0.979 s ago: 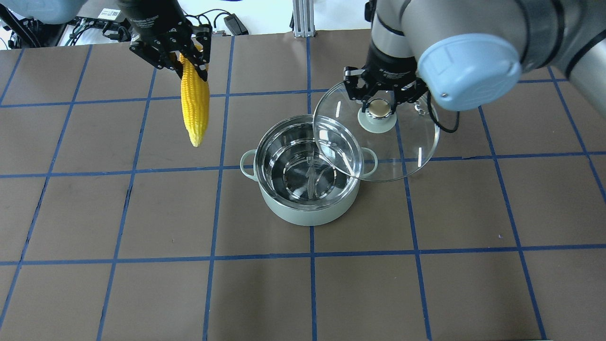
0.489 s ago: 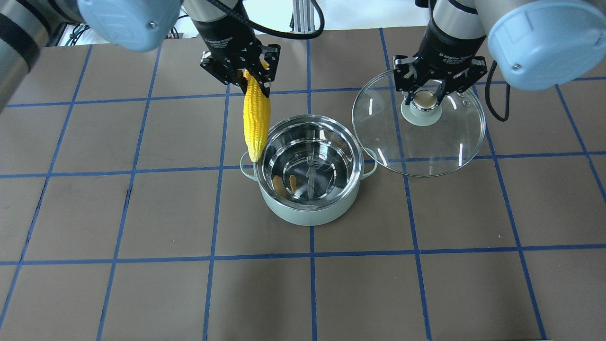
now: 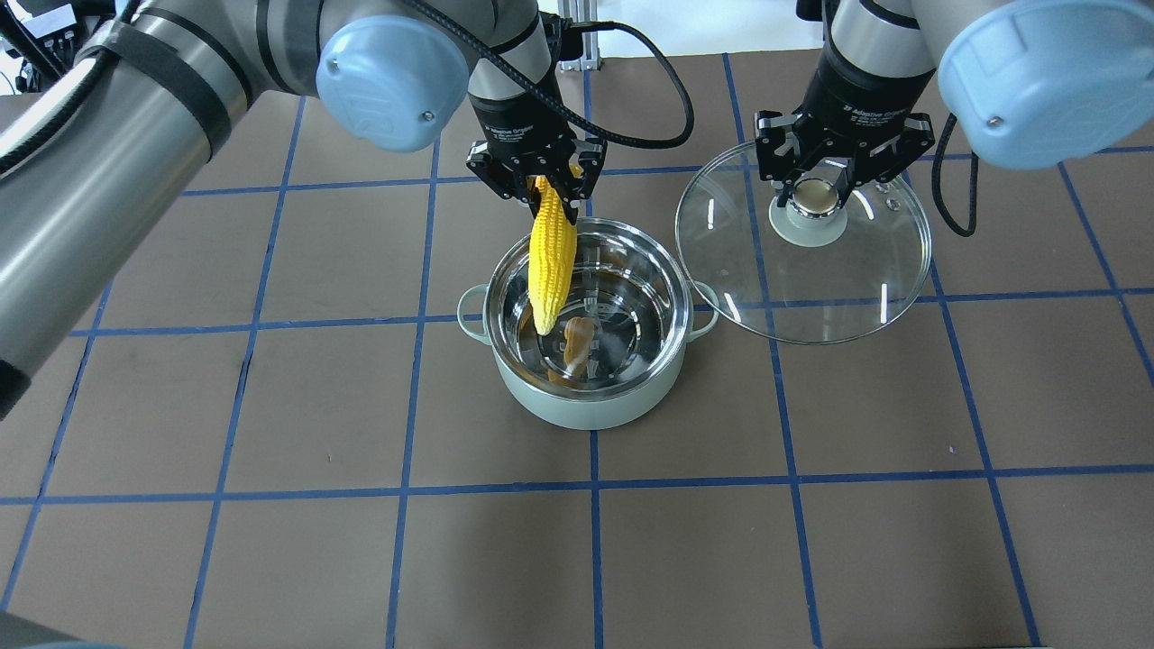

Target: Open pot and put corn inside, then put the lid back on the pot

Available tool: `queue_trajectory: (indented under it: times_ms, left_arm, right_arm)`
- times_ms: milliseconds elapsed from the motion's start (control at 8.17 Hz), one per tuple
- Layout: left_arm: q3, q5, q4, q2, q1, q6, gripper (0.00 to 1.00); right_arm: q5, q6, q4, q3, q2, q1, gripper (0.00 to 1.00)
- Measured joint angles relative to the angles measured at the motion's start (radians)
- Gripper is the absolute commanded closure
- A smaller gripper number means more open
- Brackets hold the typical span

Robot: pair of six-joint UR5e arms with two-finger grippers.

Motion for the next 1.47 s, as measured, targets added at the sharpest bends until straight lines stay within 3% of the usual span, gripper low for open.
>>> queue_trajectory:
  times_ms: [245,367,489,612,734,1101,1468]
  left_arm:
    - [-0.016,0.0,0.055,-0.048,-0.014,0.006,1.0]
    - [-0.032,0.001,0.065,-0.062,-0.02,0.007,0.92]
    - [-0.052,0.005,0.069,-0.068,-0.026,0.008,0.75]
    - [-0.067,0.008,0.073,-0.071,-0.03,0.011,0.28]
    - [-0.075,0.01,0.078,-0.07,-0.034,0.013,0.0]
    - [-0.079,0.017,0.141,-0.059,-0.035,0.01,0.0]
    - [-0.058,0.135,0.056,-0.012,-0.02,0.012,0.0]
  right_arm:
    - [-0.003,-0.002,0.003,0.0,0.0,-0.001,0.77]
    - [-0.003,-0.005,0.004,0.0,0.0,-0.001,0.77]
    - [-0.003,-0.008,0.004,0.0,0.0,-0.001,0.77]
    - [-0.003,-0.011,0.003,0.0,0.0,-0.001,0.77]
    - [-0.003,-0.013,0.003,0.0,0.0,-0.001,0.77]
    - [-0.002,-0.013,0.005,0.0,-0.01,-0.001,0.77]
    - [-0.004,-0.013,0.009,0.001,-0.012,0.0,0.77]
